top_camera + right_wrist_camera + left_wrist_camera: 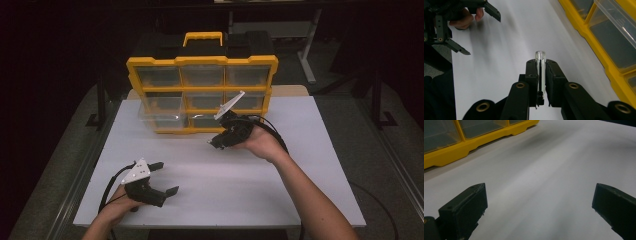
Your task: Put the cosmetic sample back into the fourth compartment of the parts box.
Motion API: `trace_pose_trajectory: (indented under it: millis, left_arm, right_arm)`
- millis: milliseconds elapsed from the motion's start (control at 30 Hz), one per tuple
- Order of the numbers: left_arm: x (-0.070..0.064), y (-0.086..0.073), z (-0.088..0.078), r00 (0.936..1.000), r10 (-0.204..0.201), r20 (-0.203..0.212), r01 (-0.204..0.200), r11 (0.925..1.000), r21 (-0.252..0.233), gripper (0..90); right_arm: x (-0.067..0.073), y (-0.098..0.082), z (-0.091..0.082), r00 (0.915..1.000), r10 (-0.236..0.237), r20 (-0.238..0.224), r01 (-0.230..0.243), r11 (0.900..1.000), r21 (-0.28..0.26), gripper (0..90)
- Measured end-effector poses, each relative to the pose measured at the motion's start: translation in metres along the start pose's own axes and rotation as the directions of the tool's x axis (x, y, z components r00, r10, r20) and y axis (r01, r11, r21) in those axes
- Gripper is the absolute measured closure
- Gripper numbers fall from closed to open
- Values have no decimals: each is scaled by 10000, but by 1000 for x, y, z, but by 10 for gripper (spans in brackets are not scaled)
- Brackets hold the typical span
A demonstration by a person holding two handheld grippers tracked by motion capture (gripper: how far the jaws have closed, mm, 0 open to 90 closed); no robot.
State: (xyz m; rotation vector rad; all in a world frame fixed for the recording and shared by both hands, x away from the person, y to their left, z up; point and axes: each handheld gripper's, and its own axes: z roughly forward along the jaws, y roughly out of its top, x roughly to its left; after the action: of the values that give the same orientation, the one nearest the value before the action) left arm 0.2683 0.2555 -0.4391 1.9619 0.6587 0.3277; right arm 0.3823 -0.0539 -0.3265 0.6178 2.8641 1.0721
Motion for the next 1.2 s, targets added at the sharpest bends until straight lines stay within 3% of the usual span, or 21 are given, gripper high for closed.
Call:
trace_pose_trajectory:
  millis: [1200]
  left_arm:
    - [-1, 0, 1, 10000, -18, 1, 18, 10000, -88, 1]
  right_arm:
    - [-13, 55, -17, 10000, -65, 62, 66, 9996, -261, 797]
